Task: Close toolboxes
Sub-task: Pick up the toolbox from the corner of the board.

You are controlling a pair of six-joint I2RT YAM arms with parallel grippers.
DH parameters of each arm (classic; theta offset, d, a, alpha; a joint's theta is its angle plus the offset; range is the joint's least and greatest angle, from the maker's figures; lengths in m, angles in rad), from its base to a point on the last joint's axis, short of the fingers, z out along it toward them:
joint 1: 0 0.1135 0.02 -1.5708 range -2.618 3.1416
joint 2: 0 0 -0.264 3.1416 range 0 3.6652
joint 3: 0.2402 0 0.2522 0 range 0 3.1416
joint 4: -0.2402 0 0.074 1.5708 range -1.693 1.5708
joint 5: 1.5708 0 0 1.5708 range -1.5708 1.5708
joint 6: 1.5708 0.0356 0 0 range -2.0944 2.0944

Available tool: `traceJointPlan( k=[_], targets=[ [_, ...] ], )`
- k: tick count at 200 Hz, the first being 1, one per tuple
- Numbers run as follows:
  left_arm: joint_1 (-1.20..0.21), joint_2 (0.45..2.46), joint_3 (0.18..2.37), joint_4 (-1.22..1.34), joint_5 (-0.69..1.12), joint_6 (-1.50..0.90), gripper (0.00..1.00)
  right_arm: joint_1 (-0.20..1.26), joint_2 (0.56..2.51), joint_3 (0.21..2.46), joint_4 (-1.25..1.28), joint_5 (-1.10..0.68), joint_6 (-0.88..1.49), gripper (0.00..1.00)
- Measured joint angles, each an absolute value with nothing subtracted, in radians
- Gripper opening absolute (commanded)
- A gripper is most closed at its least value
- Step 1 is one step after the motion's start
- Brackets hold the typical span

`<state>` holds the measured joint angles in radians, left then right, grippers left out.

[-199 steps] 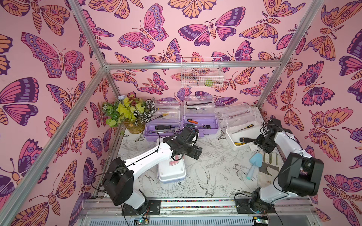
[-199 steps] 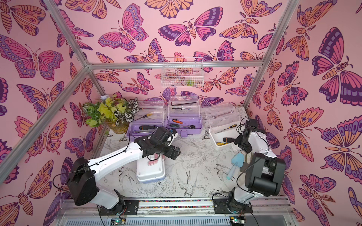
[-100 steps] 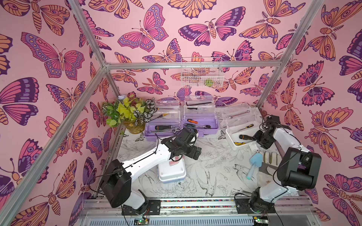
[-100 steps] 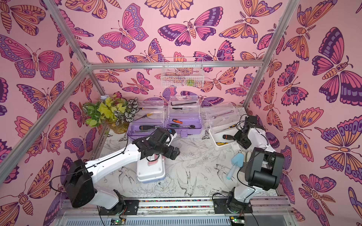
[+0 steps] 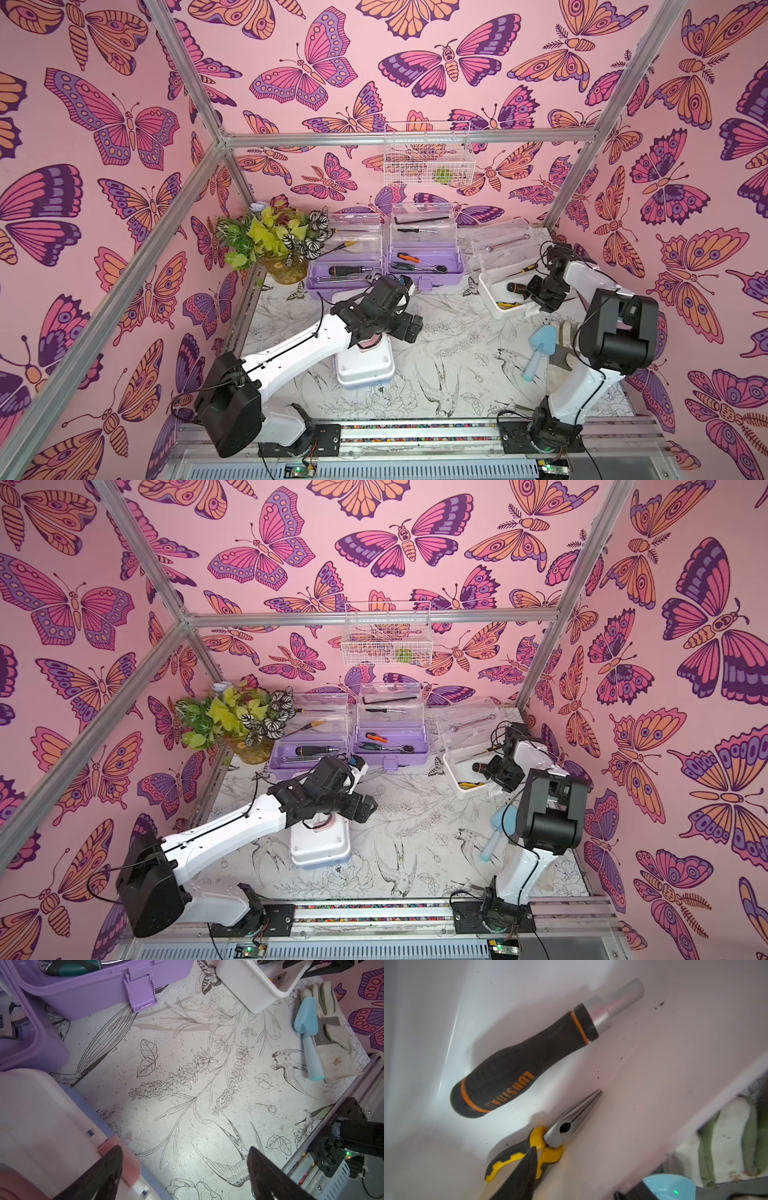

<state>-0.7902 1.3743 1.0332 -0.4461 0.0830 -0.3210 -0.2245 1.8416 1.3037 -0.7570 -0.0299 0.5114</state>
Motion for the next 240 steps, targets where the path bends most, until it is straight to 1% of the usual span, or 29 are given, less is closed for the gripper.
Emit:
traceJointPlan(
  k=[14, 45, 70, 114, 135, 147, 167, 206, 240],
  targets=[
    [-0.79, 1.355, 1.013, -0.44, 0.083, -0.329, 0.92, -0.225, 1.854, 1.308, -0.763, -0.022, 0.508, 0.47],
    [-0.79, 1.322, 0.981, -0.437, 0.086, -0.342, 0.92, -0.226, 1.878, 1.314, -0.775, -0.011, 0.505, 0.36],
    [-0.79, 1.315, 0.977, -0.434, 0.086, -0.35, 0.92, -0.234, 1.885, 1.327, -0.771, -0.006, 0.54, 0.29],
    [-0.79, 1.315, 0.977, -0.425, 0.085, -0.357, 0.92, -0.265, 1.906, 1.354, -0.768, -0.009, 0.553, 0.23],
    [-0.79, 1.316, 0.977, -0.42, 0.085, -0.358, 0.92, -0.281, 1.911, 1.361, -0.767, -0.028, 0.553, 0.15],
    [-0.79, 1.319, 0.977, -0.419, 0.084, -0.358, 0.92, -0.296, 1.911, 1.362, -0.763, -0.047, 0.55, 0.09],
    [-0.79, 1.327, 0.977, -0.419, 0.081, -0.358, 0.92, -0.326, 1.911, 1.362, -0.756, -0.08, 0.544, 0.04],
    [-0.79, 1.344, 0.981, -0.421, 0.078, -0.358, 0.92, -0.371, 1.911, 1.362, -0.748, -0.162, 0.54, 0.0],
    [-0.79, 1.345, 0.988, -0.427, 0.075, -0.358, 0.92, -0.412, 1.9, 1.361, -0.732, -0.238, 0.546, 0.0]
  ],
)
